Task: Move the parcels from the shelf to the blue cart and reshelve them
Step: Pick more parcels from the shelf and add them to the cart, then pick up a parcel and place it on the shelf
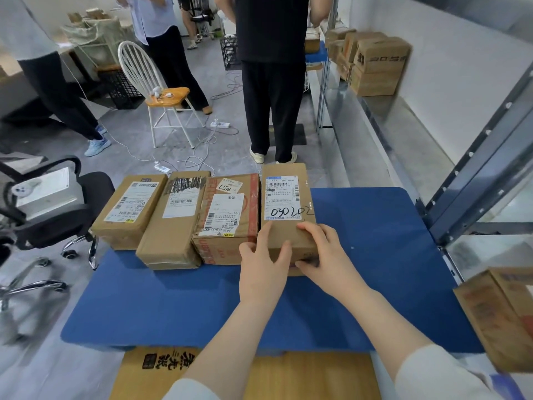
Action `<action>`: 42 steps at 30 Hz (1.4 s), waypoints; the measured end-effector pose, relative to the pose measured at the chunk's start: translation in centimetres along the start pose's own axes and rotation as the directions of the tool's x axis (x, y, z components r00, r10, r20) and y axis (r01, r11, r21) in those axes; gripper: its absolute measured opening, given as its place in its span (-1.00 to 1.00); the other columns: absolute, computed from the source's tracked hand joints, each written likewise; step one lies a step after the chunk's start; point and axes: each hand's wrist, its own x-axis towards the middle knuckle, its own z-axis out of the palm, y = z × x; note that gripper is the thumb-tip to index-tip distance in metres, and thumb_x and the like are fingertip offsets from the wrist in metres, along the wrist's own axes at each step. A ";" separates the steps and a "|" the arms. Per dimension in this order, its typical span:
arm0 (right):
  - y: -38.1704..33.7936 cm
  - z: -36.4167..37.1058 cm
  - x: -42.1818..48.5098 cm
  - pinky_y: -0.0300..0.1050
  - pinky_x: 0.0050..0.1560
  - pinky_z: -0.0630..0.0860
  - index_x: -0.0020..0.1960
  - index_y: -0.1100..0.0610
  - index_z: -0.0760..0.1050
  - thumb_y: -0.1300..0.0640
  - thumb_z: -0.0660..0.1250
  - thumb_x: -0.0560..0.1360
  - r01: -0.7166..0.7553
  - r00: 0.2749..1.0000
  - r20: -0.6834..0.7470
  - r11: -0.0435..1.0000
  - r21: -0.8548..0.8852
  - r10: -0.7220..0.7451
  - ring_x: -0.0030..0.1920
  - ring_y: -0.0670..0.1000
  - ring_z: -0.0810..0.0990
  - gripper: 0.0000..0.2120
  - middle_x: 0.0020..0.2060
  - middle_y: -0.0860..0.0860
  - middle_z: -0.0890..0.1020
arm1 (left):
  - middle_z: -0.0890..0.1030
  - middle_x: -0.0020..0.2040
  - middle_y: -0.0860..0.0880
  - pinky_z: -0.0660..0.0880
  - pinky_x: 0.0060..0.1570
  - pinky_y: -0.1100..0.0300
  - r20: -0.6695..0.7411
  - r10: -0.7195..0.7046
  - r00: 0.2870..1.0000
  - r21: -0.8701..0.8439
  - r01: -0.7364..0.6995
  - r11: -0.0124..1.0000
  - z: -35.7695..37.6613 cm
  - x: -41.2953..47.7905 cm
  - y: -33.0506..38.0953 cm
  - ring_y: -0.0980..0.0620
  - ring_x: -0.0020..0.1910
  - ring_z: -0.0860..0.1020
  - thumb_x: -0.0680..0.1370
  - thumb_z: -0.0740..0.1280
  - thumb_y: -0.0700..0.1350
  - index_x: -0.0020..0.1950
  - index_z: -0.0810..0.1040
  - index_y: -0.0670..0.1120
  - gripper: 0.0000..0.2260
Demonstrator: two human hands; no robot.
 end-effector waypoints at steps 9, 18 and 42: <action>0.0 0.3 -0.2 -0.26 0.01 0.52 0.35 -0.29 0.15 0.17 0.45 0.41 -0.001 1.000 -0.022 0.999 -0.032 0.000 0.13 -0.09 0.41 -0.29 0.34 -0.12 0.17 | 0.33 0.08 0.05 0.55 -0.09 0.10 0.067 0.028 0.997 -0.040 -0.026 0.999 -0.6 0.5 -1.2 0.10 -0.10 0.49 0.50 0.25 0.25 0.32 0.17 0.49 -0.56; -0.2 0.4 -0.3 -0.23 0.01 0.56 0.37 -0.30 0.13 0.17 0.44 0.43 -0.005 1.000 -0.024 0.999 -0.039 0.004 0.10 -0.09 0.44 -0.27 0.34 -0.14 0.18 | 0.33 0.13 0.04 0.52 0.06 0.00 0.079 0.019 0.997 -0.024 -0.017 1.000 -0.9 0.1 -1.1 0.09 -0.05 0.48 0.52 0.21 0.25 0.37 0.14 0.47 -0.54; -10.1 -11.3 -22.8 0.01 0.23 0.32 0.39 -0.03 0.24 -0.05 0.39 0.40 -0.637 0.694 -0.676 0.647 -0.420 0.245 0.28 0.10 0.38 -0.38 0.29 0.00 0.38 | 0.36 0.21 0.01 0.47 -0.07 0.08 0.455 0.732 0.507 0.094 -0.845 0.526 0.0 -11.5 8.7 -0.01 0.14 0.39 0.52 0.19 0.27 0.44 0.29 0.20 -0.50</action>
